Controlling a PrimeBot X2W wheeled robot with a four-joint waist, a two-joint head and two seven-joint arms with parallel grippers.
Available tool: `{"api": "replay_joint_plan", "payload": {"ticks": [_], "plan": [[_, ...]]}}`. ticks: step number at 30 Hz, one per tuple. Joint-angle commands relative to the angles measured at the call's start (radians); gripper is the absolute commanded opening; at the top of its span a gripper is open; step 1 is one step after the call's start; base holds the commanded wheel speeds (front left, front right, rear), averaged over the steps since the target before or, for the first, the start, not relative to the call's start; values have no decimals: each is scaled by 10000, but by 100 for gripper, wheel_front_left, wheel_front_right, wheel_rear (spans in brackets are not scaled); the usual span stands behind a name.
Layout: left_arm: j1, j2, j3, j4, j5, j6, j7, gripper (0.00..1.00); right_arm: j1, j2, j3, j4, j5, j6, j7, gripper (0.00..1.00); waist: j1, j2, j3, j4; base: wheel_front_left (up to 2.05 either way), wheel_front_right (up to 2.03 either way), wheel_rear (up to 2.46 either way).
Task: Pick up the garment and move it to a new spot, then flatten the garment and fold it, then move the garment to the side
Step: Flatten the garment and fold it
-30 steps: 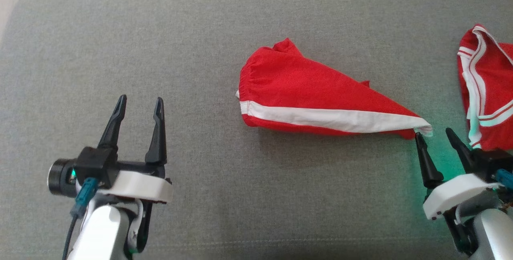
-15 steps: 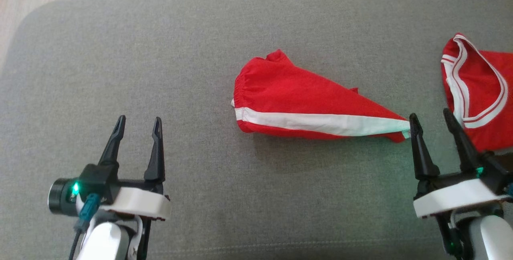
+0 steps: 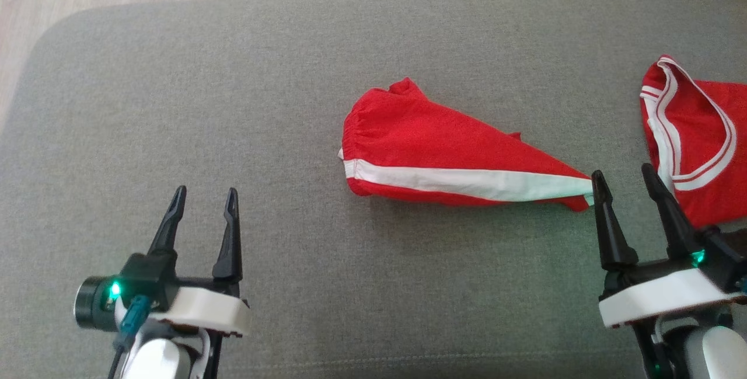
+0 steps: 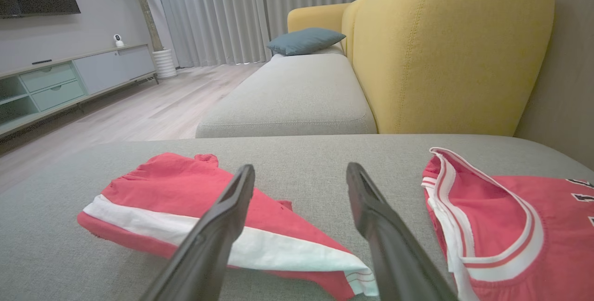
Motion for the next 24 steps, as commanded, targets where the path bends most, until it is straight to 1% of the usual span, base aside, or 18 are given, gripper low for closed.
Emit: {"api": "replay_joint_plan", "payload": {"ticks": [1,10,13,14,18,21,22,24], "plan": [[-300,88,368,-263,-53,40,-51,100,-123,-46,171,-398,33,65,32,100,0,-1,-5,3,0,0,0],[-404,127,245,-253,-41,17,-23,100,-97,-24,195,-385,44,65,82,100,0,-1,2,26,0,0,0],[-752,43,-43,-234,-104,-247,282,100,-124,-12,191,-404,35,65,134,100,0,-1,104,54,0,0,0],[-1150,-39,-370,-189,-126,-537,692,100,-168,-19,205,-418,35,65,155,100,0,-1,193,56,0,0,0],[-2034,-400,-1019,52,-368,-1087,2095,100,-286,-24,277,-462,22,65,190,100,0,-1,399,-33,0,0,0],[-2676,-686,-1389,246,-594,-1349,3174,100,-372,-33,307,-448,38,65,192,100,0,-1,566,-162,0,0,0],[-2676,-686,-1389,246,-594,-1349,3174,100,-372,-33,307,-448,38,65,192,100,0,-1,566,-162,0,0,0],[-3015,-833,-1555,411,-822,-1493,3813,100,-418,-23,328,-420,53,65,179,100,0,-1,655,-266,0,0,0]]}}
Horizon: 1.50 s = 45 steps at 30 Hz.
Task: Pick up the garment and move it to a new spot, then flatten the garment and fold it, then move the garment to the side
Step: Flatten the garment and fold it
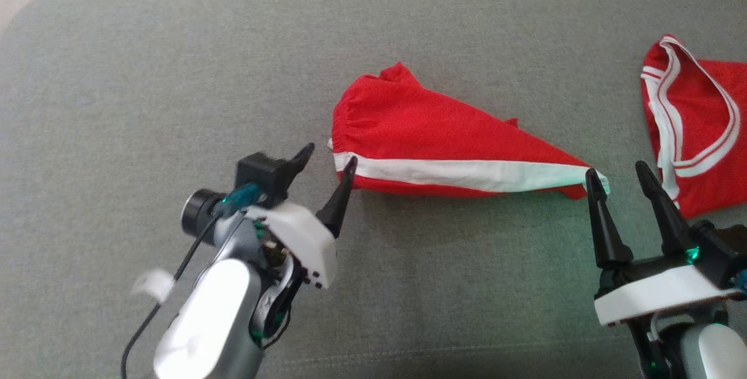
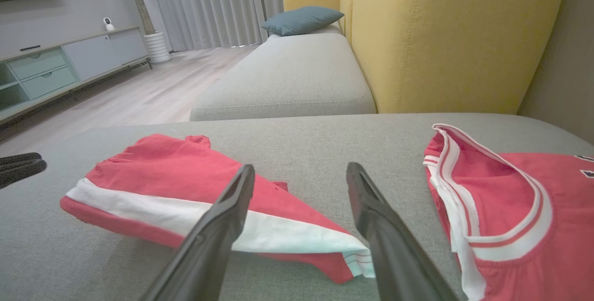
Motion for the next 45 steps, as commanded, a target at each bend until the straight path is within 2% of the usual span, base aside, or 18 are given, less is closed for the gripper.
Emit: {"api": "replay_joint_plan", "payload": {"ticks": [1,6,13,14,15,16,25,32,45], "plan": [[-491,65,252,-193,-23,-21,240,100,-370,-36,227,-319,48,65,-2,100,0,-1,107,-120,0,0,0],[-894,-25,49,138,-276,-101,1332,100,-446,21,199,-223,75,65,-70,100,0,-1,296,-336,0,0,0],[-1098,42,45,527,-373,-16,1883,100,-567,92,207,-89,94,65,-193,100,0,-1,492,-502,0,0,0],[-1120,53,34,563,-393,-31,1933,87,-589,97,215,-70,98,65,-209,100,0,-1,513,-527,0,0,0],[-1140,53,32,577,-417,-42,1944,49,-604,99,215,-52,99,65,-222,100,0,-1,532,-543,0,0,0],[-1157,58,30,588,-430,-45,1946,1,-614,97,211,-31,102,65,-238,100,0,-1,545,-557,0,0,0],[-1250,179,-63,655,-443,-46,2081,0,-627,-79,-64,263,146,65,-163,100,0,-1,630,-596,0,0,0],[-1342,293,-92,359,-265,114,1876,0,-747,-815,-261,1373,357,65,964,100,0,-1,782,-494,0,0,0],[-1565,322,-186,-199,-152,248,1648,0,-2068,-1540,927,3110,771,65,1115,100,0,-1,1202,-140,0,0,0]]}}
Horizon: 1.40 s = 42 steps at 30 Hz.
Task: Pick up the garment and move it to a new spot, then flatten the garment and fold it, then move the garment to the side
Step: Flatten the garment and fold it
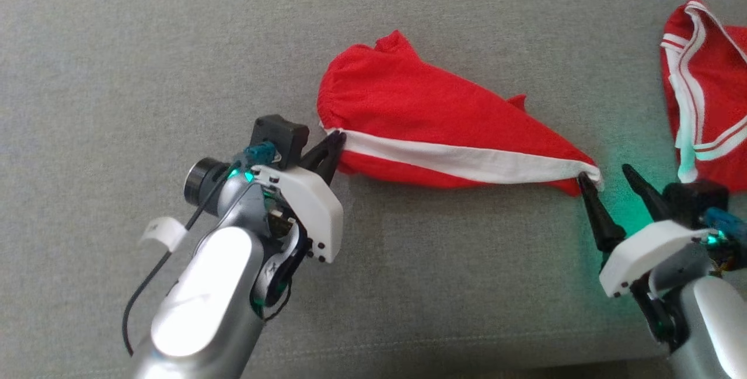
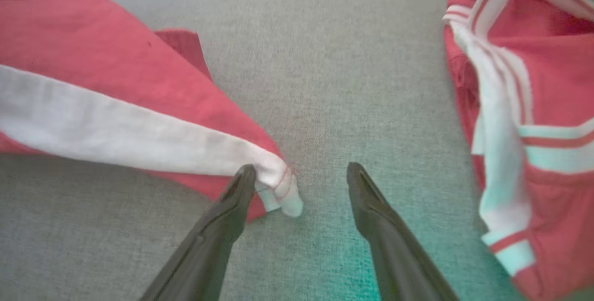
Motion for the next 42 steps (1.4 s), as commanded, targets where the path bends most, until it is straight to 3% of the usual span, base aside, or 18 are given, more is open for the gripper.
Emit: {"api": "replay_joint_plan", "payload": {"ticks": [1,2,3,4,13,21,28,33,37,42], "plan": [[-445,133,270,-400,133,71,-136,0,-260,-260,297,-104,96,65,-13,100,0,0,38,47,0,0,0],[-448,126,271,-420,132,84,-200,0,-358,-300,399,51,140,65,-19,68,0,0,48,72,0,0,0],[-451,122,279,-457,149,108,-312,0,-440,-348,473,156,176,65,-91,12,0,0,54,101,0,0,0],[-438,115,295,-478,144,133,-407,0,-514,-378,504,216,228,65,-237,0,0,0,50,123,0,0,0],[-208,134,444,-869,88,309,-1222,0,-498,-543,410,-229,519,65,-1279,0,0,0,-227,153,0,0,0],[-307,321,720,-1729,388,594,-2272,0,-637,-775,-36,-2108,119,65,-1590,0,0,0,-851,14,0,0,0],[-800,653,1218,-3307,684,828,-2966,0,-1230,-1240,-662,-4413,-202,65,-869,0,0,0,-1554,72,0,0,0],[-1590,928,1527,-4398,884,834,-2876,0,-1806,-1531,-1006,-5803,-337,65,-213,0,0,0,-1841,141,0,0,0],[-2206,1139,1733,-5045,957,809,-2495,0,-2313,-1675,-1188,-6599,-278,65,310,0,0,0,-1943,155,0,0,0],[-2586,1156,1776,-5050,802,731,-2205,0,-2683,-1668,-1074,-6702,-20,65,632,0,0,0,-1833,149,0,0,0]]}}
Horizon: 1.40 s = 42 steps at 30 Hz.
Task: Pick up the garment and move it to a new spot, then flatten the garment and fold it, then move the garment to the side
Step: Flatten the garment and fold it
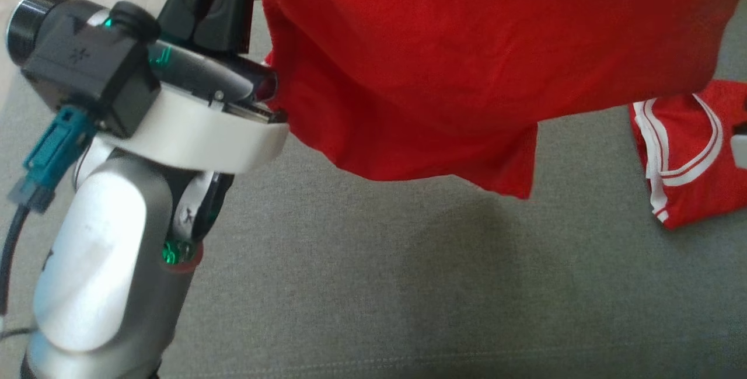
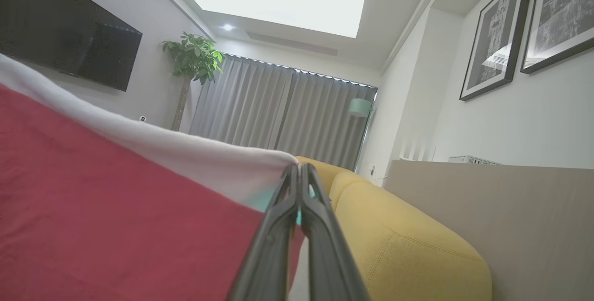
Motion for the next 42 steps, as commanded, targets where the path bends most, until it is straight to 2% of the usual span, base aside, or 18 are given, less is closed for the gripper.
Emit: {"api": "replay_joint_plan", "payload": {"ticks": [1,5,8,15,19,24,29,34,38,42], "plan": [[-676,282,443,-235,-59,-43,71,0,-324,-201,139,-275,78,65,72,0,0,-1,45,8,0,0,0],[-1178,135,443,485,-342,-194,135,0,-848,-246,452,155,381,65,191,0,0,-1,355,41,0,0,0],[-1821,-100,465,1530,-560,-319,-15,0,-1529,-302,735,971,645,65,154,0,0,-1,700,80,0,0,0],[-4338,-712,862,5297,-769,-567,-1716,0,-4369,-161,1684,3785,1141,65,-508,0,0,-1,1529,75,0,0,0],[-5789,-926,1164,7660,-871,-656,-2917,0,-6134,358,2129,5872,1289,65,-1099,0,0,-1,1770,-39,0,0,0],[-6787,-1125,1495,9706,-952,-695,-3361,0,-7663,1285,2545,8430,1516,65,-2011,0,0,-1,2218,-264,0,0,0],[-6359,-1311,2053,10828,-1027,-539,-3383,0,-8186,2294,2878,11182,1791,65,-2798,0,0,-1,2721,-378,0,0,0],[-5464,-1451,2388,11974,-1171,-416,-3385,0,-8084,2888,3433,13352,1886,65,-3520,0,0,-1,3135,-347,0,0,0],[-4980,-1488,2479,12373,-1213,-364,-3386,0,-7866,3144,3918,14257,2014,65,-3965,0,0,-1,3437,-328,0,0,0],[-4360,-1494,2242,12040,-1325,-324,-3386,0,-7387,3225,4331,14485,2246,65,-4228,0,0,-1,3534,-282,0,0,0]]}}
